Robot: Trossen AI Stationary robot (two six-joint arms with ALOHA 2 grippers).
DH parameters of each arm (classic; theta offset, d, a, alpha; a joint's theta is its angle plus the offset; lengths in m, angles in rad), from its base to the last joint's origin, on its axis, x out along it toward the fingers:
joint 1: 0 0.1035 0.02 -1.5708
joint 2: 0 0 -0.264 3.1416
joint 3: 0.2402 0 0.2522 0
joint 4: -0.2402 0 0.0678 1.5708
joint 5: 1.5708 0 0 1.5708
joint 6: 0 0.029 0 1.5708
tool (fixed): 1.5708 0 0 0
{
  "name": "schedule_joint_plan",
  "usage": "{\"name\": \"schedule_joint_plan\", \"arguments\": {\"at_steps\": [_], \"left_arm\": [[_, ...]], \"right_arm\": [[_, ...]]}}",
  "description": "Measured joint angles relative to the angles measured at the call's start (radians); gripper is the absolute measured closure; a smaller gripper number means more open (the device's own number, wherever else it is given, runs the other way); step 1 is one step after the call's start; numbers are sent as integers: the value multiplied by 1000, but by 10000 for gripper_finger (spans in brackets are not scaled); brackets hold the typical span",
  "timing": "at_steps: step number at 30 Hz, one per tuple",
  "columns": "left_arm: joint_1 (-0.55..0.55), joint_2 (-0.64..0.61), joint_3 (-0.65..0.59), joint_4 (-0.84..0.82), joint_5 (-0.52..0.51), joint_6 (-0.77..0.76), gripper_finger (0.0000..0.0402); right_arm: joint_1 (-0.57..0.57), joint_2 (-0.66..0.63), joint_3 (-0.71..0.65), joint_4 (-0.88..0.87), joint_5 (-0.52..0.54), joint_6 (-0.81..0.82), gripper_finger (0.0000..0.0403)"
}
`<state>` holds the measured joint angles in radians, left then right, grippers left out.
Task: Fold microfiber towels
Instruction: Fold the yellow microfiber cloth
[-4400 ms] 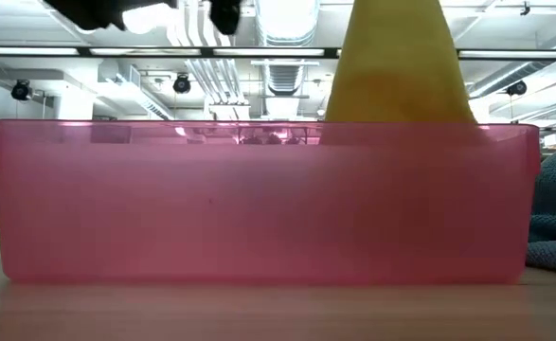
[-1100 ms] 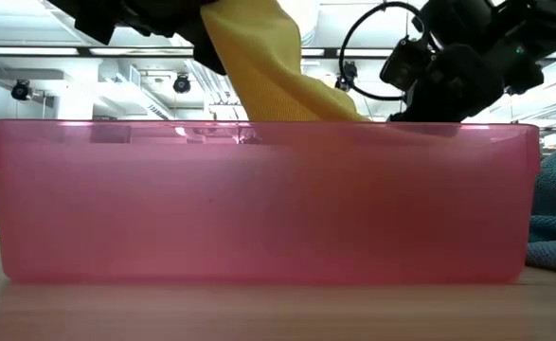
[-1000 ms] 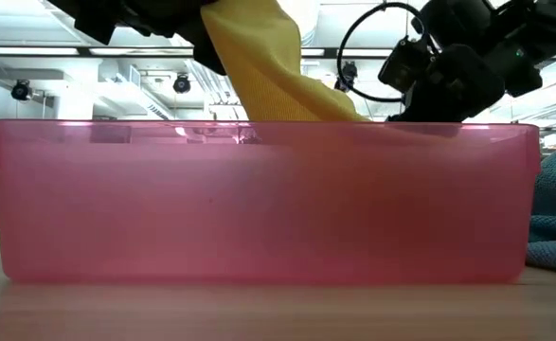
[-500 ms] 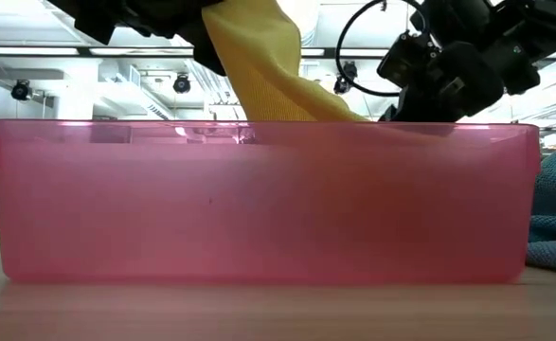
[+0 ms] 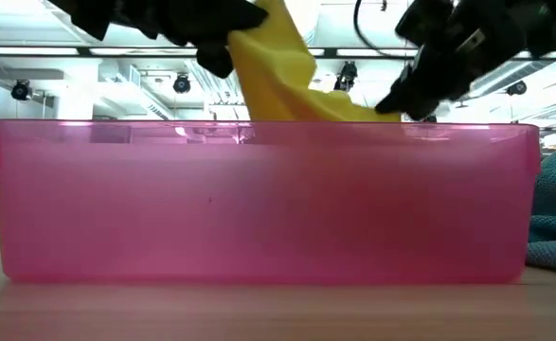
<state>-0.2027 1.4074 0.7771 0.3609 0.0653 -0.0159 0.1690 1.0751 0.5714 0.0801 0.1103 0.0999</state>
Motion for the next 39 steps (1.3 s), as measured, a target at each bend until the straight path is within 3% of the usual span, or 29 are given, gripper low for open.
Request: {"name": "schedule_joint_plan", "arguments": {"at_steps": [7,13,20,26,33,39], "left_arm": [[14,-38,48,-3,-241,100,401],[44,-54,96,-1,-254,183,401],[120,-36,142,14,-249,189,401],[221,-8,192,138,-107,189,402],[327,108,275,270,61,190,401],[361,244,340,264,79,242,401]], "right_arm": [[103,-87,176,-326,250,-36,394],[184,-110,356,-632,470,-46,394],[200,-107,558,-921,627,-22,394],[199,-106,709,-1081,711,-13,394],[199,-104,816,-1277,852,69,394],[199,-104,847,-1443,943,175,394]]}}
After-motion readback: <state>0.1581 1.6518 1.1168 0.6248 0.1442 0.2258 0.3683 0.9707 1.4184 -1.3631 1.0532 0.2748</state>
